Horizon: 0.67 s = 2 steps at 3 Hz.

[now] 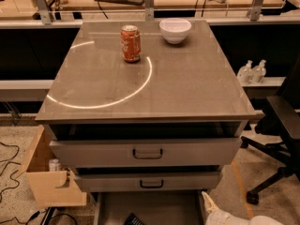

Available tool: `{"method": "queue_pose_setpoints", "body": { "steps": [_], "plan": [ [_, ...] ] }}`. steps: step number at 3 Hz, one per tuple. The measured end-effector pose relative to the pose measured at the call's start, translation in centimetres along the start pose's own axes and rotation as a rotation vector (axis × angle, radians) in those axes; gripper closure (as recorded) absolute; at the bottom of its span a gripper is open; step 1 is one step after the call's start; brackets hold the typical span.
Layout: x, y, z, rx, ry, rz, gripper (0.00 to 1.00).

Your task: Pick rxbar blueberry from bottom drawer and place on counter

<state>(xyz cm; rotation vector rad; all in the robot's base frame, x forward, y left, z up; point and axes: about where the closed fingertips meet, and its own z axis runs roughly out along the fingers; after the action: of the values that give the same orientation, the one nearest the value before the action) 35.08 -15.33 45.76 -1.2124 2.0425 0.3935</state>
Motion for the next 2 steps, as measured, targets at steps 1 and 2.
{"method": "queue_pose_setpoints", "body": {
  "steps": [1, 2],
  "plan": [
    [0.0, 0.0, 0.0, 0.0, 0.0, 0.0, 0.0],
    [0.9, 0.9, 2.9, 0.018, -0.017, 0.006, 0.0]
  ]
}}
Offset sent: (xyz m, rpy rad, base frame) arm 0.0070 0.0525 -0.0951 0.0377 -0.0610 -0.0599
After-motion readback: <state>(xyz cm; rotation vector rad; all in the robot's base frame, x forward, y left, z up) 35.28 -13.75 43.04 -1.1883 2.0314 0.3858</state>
